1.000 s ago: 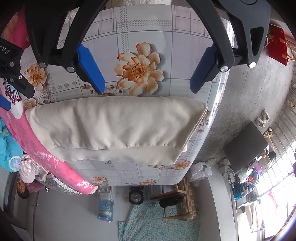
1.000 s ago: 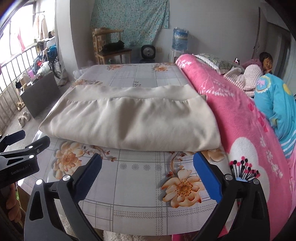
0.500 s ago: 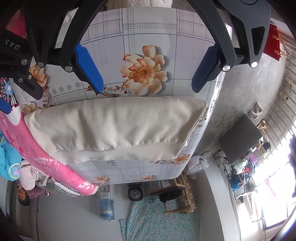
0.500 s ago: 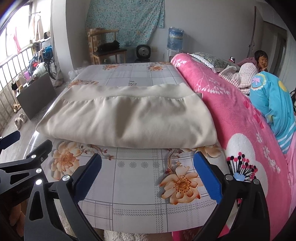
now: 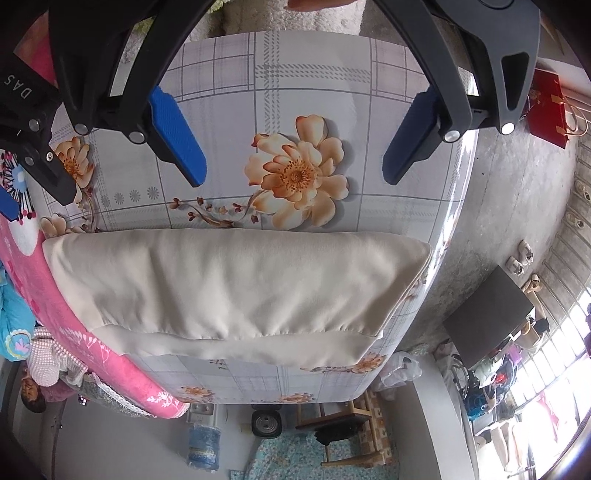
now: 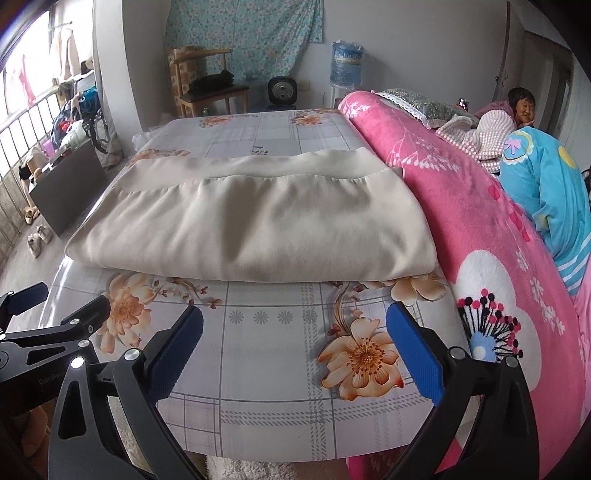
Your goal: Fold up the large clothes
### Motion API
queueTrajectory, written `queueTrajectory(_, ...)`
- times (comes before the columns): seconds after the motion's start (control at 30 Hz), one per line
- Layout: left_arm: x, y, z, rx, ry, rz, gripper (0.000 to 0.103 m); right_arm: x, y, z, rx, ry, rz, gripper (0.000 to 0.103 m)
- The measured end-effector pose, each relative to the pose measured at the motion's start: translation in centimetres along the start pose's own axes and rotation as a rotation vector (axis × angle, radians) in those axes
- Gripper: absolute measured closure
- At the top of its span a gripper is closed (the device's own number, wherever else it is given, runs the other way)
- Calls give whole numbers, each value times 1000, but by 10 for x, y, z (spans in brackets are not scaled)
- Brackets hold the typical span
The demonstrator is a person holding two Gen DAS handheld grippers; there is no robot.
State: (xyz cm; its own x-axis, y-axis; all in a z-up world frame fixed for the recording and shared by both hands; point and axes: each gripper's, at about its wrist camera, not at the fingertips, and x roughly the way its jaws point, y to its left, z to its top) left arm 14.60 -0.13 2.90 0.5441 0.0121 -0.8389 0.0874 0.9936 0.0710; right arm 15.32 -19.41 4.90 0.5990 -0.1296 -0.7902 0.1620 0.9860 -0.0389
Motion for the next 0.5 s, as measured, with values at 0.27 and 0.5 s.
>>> queueTrajectory(0.27,3,1,0,-5,15,-8,10,2,0,1,-1,11,-4,6)
queueTrajectory(0.5,4,1,0,-8,13,-10,10,4,2,1,-5,20,-6,6)
